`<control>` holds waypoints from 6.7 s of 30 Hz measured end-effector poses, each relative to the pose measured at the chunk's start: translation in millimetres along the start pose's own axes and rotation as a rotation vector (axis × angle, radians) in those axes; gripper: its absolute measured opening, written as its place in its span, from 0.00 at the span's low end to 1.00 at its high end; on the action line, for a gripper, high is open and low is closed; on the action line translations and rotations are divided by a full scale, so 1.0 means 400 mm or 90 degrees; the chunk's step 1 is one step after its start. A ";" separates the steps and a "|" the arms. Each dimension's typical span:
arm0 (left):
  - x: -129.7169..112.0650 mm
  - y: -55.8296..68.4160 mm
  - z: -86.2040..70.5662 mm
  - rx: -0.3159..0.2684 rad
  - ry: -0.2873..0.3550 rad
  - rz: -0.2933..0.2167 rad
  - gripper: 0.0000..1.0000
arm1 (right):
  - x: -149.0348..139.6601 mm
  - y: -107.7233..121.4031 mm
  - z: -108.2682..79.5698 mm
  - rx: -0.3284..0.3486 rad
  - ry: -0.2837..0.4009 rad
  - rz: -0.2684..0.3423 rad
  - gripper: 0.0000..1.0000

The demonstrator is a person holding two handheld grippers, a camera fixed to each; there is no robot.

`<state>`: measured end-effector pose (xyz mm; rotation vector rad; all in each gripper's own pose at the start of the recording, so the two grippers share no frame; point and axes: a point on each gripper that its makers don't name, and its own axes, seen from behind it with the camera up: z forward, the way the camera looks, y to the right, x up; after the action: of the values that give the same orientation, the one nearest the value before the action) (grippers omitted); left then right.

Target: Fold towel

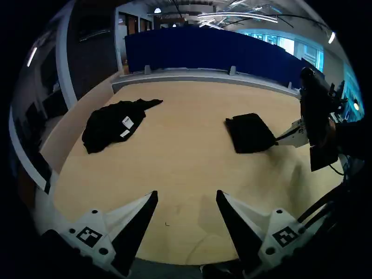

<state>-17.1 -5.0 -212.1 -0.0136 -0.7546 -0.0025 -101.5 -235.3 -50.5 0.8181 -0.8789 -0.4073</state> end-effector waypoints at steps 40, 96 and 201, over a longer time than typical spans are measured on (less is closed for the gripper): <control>0.156 0.079 0.003 -0.043 0.063 0.030 0.93 | 0.244 0.276 -0.436 -0.111 0.109 -0.008 0.04; 0.227 0.250 0.084 -0.069 0.042 0.102 0.93 | -0.493 0.781 -0.751 -0.294 -0.042 0.216 0.04; 0.404 0.184 0.054 -0.057 0.173 0.077 0.93 | -0.162 0.533 -0.945 -0.507 0.434 0.365 1.00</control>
<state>86.5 69.1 -86.4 -0.1419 -0.4810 0.0749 163.9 114.2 -59.5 -0.0721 -0.2264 0.0572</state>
